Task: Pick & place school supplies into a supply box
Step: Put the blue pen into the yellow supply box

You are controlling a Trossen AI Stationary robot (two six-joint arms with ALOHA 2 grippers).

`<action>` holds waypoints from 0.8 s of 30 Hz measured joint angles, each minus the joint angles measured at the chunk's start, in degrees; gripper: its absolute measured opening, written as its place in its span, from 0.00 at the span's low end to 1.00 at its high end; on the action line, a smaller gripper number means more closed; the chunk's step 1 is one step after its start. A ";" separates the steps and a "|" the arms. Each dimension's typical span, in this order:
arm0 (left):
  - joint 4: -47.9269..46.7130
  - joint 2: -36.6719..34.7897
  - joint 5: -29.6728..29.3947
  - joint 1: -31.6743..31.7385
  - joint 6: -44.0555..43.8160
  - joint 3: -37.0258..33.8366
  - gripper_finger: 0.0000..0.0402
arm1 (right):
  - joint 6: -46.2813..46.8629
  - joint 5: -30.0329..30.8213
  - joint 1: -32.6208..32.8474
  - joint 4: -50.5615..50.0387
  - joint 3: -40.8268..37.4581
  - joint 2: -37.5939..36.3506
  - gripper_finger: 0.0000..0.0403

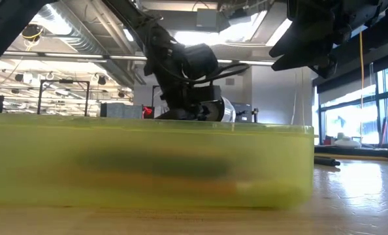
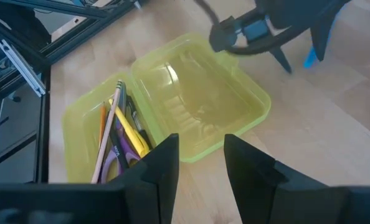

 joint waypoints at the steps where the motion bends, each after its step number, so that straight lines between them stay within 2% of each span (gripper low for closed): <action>1: -0.41 0.00 -0.07 0.40 -0.43 0.01 0.41 | 0.01 -0.01 0.00 0.01 0.00 0.00 0.33; 9: -3.62 0.02 -0.65 2.66 -1.04 0.06 0.37 | -0.02 -0.08 0.00 -0.01 0.00 0.00 0.33; 13: -5.61 0.11 3.90 3.28 -4.03 0.08 0.34 | -0.02 -0.08 0.00 -0.01 0.00 0.00 0.33; 24: -7.68 0.15 3.87 2.06 -14.94 -0.03 0.14 | -0.02 -0.92 0.03 0.01 0.00 0.00 0.33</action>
